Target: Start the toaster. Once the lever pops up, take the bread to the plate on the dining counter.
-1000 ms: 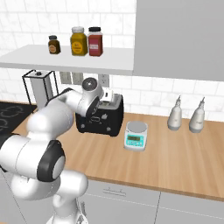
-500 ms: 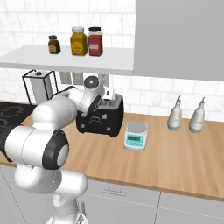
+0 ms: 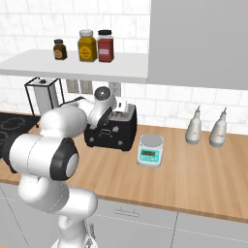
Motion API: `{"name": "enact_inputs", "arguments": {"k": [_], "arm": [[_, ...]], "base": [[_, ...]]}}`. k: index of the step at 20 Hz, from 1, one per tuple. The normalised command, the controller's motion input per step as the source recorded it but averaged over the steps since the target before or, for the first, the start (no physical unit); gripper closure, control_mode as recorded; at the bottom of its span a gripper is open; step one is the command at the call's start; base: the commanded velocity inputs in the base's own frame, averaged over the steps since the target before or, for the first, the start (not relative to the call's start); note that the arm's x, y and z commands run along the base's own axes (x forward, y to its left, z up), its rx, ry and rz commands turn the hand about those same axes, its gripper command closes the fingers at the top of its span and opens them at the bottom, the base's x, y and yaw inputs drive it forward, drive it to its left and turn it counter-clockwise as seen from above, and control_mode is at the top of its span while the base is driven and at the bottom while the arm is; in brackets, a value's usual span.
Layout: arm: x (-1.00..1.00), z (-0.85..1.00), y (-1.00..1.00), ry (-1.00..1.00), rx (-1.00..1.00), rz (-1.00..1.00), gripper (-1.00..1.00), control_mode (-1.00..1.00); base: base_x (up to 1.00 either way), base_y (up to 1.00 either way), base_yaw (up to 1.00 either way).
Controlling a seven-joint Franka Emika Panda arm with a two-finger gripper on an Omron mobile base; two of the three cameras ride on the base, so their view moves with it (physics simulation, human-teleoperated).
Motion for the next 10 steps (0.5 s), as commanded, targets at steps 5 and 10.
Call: {"name": "enact_inputs", "arguments": {"k": [5, 10], "arm": [[0.34, -0.05, -0.01, 0.01, 0.0, 0.0, -1.0, -1.0], [0.44, -0.06, -0.01, 0.01, 0.0, 0.0, -1.0, -1.0]], "base": [[0.0, 0.0, 0.0], [0.0, 0.0, 0.0]]}}
